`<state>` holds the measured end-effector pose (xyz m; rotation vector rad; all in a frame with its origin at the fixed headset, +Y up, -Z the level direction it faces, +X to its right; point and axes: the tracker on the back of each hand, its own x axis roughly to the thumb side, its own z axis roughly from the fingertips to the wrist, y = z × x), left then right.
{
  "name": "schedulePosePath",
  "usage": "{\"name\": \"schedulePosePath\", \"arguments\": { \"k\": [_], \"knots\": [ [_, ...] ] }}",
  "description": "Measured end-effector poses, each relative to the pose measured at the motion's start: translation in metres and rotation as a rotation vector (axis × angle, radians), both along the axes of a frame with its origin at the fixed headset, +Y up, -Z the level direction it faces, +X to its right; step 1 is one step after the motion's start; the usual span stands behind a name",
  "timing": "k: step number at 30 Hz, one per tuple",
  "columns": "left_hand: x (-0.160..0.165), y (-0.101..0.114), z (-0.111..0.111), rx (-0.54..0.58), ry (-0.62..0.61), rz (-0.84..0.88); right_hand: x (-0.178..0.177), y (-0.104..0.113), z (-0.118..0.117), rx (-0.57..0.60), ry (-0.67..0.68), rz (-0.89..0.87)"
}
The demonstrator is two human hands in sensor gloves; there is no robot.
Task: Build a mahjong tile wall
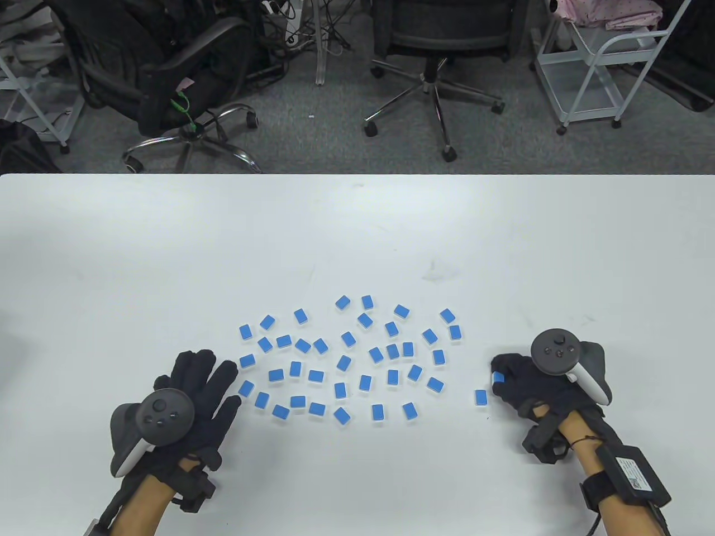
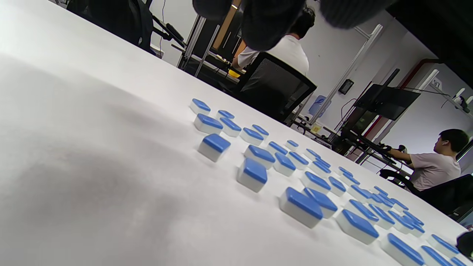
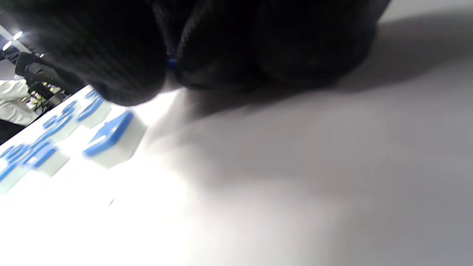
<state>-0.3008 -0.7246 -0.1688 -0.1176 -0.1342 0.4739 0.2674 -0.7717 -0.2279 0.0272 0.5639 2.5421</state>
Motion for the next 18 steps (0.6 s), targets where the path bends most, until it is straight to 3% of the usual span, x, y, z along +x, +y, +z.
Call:
{"name": "schedulePosePath", "arguments": {
  "k": [8,18],
  "knots": [
    [0.004,0.007,0.007,0.057,-0.033,0.016,-0.003,-0.001,0.007,0.061,0.030,0.001],
    [0.004,0.000,0.004,0.021,-0.022,0.049,-0.014,0.003,0.011,0.117,0.070,0.121]
  ]
}}
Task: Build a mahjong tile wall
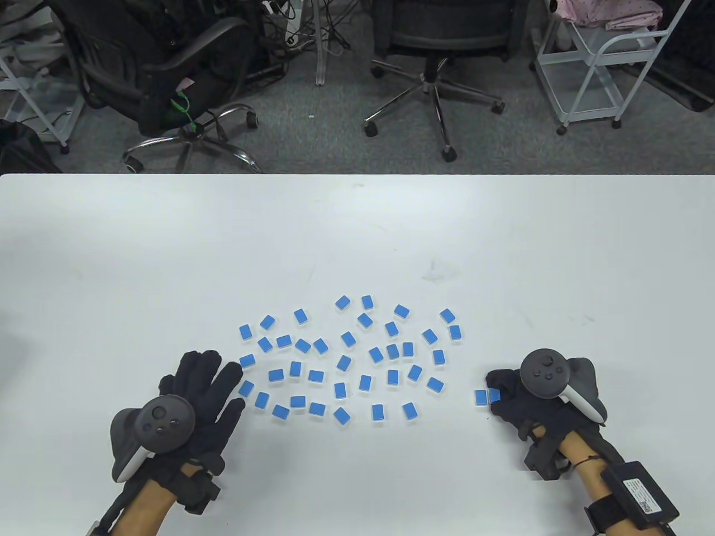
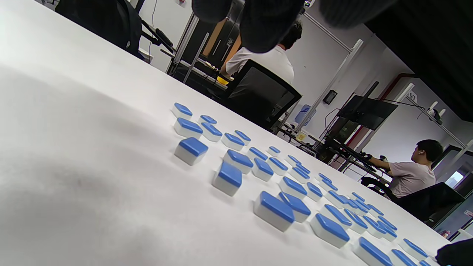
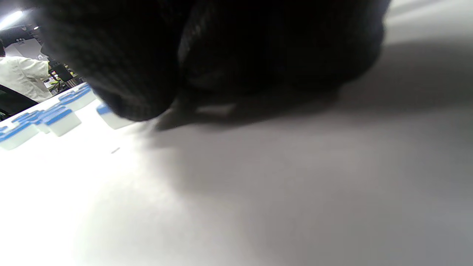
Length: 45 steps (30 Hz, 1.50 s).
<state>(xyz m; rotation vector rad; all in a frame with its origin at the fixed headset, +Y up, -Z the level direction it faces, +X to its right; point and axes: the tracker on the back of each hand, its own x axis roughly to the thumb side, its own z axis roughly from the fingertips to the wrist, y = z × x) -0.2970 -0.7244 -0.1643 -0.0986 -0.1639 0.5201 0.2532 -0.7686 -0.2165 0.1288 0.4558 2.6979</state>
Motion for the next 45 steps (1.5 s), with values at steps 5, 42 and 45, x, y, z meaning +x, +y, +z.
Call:
{"name": "schedulePosePath", "arguments": {
  "k": [5,42,45],
  "knots": [
    [0.0004,-0.0005,0.0010,-0.005,-0.005,0.002,-0.0015,-0.0004,-0.0003,0.007,0.008,0.008],
    [0.0019,-0.0027,0.0035,-0.043,-0.006,0.024,-0.0094,-0.0026,0.0039,0.050,0.066,0.077],
    [0.0013,-0.0026,0.0036,-0.043,-0.007,0.021,-0.0102,0.0004,0.0036,-0.007,0.086,0.091]
  ]
}}
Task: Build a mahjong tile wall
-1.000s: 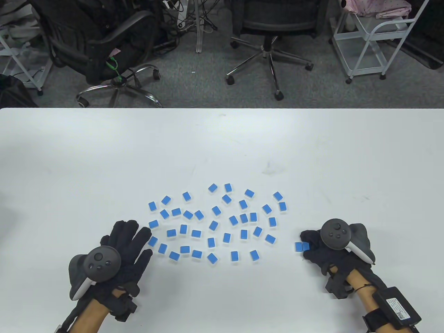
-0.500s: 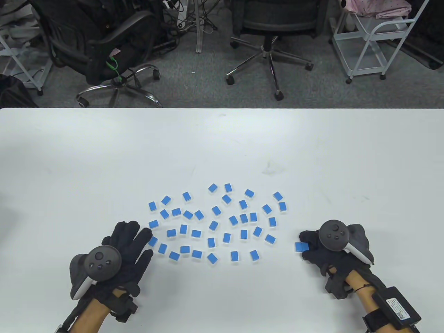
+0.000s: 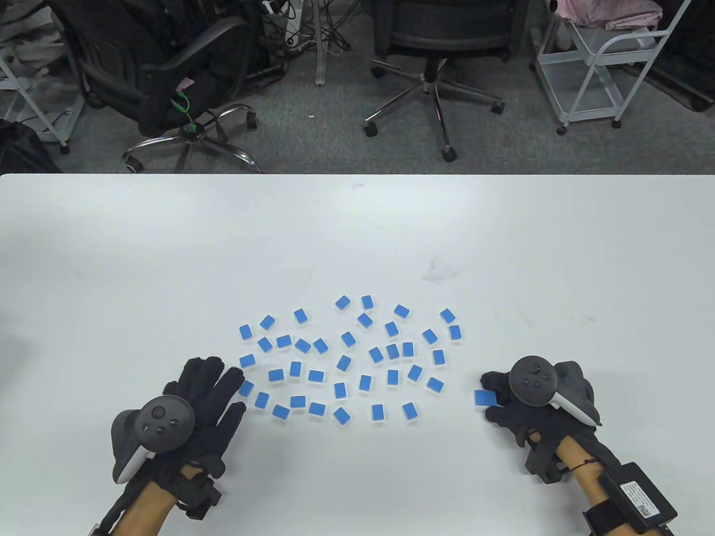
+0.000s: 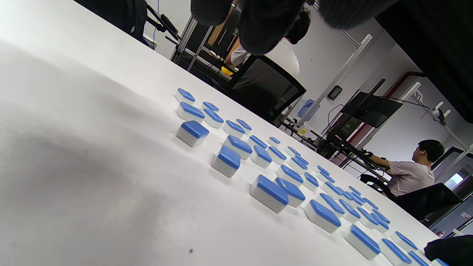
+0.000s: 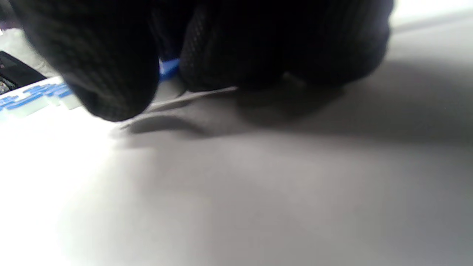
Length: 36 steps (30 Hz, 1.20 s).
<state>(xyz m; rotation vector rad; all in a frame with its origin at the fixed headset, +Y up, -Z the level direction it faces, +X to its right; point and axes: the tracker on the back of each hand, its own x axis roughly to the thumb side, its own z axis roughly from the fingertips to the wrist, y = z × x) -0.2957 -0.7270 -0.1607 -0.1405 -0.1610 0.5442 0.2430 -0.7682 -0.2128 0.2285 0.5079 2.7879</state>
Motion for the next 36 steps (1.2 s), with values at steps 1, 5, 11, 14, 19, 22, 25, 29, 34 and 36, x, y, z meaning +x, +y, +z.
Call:
{"name": "schedulePosePath", "arguments": {
  "k": [1,5,11,14,19,22,25,29,34,36],
  "knots": [
    [0.000,0.000,0.000,0.001,0.000,-0.001,0.000,0.001,0.000,-0.017,0.003,-0.004],
    [-0.001,0.002,0.001,0.011,0.002,0.003,0.008,0.012,0.001,-0.020,-0.024,-0.015],
    [0.000,0.006,0.001,0.037,-0.001,0.004,0.026,0.020,-0.007,0.105,-0.191,-0.051],
    [0.000,0.005,0.000,0.034,-0.008,0.001,0.029,0.014,-0.031,-0.006,-0.263,-0.148],
    [0.000,0.004,-0.003,0.028,-0.001,0.014,0.003,0.015,-0.071,-0.069,-0.327,-0.186],
    [0.001,0.004,-0.002,0.027,-0.008,0.012,-0.025,0.018,-0.087,-0.034,-0.306,0.032],
    [0.001,0.005,-0.001,0.033,-0.014,0.014,-0.046,0.020,-0.093,0.023,-0.311,0.140],
    [0.001,0.006,-0.002,0.044,-0.020,0.013,-0.060,0.021,-0.097,0.038,-0.356,0.187],
    [0.001,0.006,-0.003,0.050,-0.028,0.014,-0.067,0.022,-0.102,0.014,-0.386,0.238],
    [0.001,0.006,-0.003,0.051,-0.031,0.014,-0.068,0.022,-0.102,0.011,-0.379,0.236]
  ]
}}
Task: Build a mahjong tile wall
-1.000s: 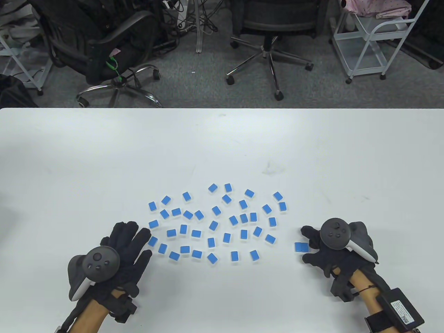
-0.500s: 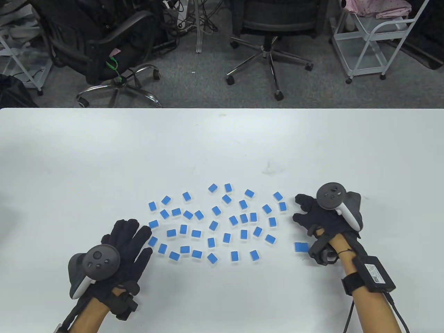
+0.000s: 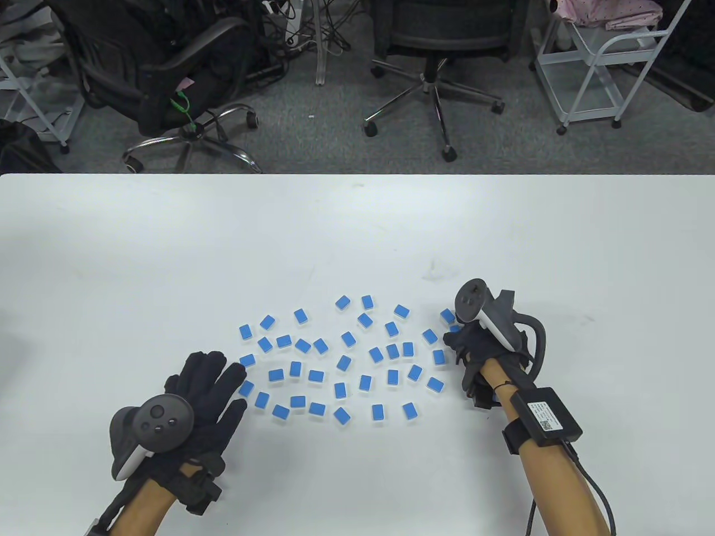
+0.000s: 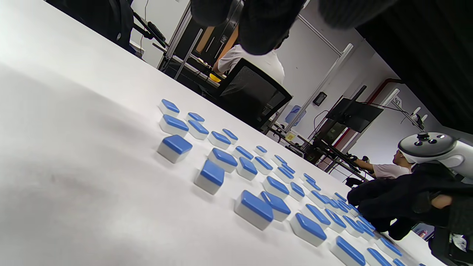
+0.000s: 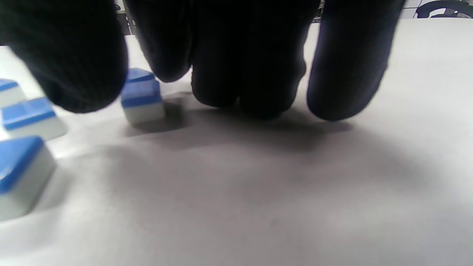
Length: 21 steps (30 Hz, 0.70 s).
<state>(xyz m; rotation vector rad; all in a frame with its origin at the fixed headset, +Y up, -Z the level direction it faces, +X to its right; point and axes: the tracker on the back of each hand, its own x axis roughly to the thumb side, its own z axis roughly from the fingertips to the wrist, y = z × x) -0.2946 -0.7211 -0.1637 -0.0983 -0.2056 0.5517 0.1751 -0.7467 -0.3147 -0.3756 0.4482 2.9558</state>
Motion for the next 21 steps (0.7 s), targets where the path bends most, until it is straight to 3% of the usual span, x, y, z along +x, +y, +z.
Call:
{"name": "schedulePosePath", "arguments": {
  "k": [9,21],
  "knots": [
    [0.000,0.000,-0.001,-0.003,-0.003,0.000,-0.002,-0.001,0.004,0.030,0.022,0.046],
    [0.001,0.000,0.000,-0.008,-0.004,0.000,-0.010,0.001,0.004,-0.001,0.193,0.199]
  ]
}}
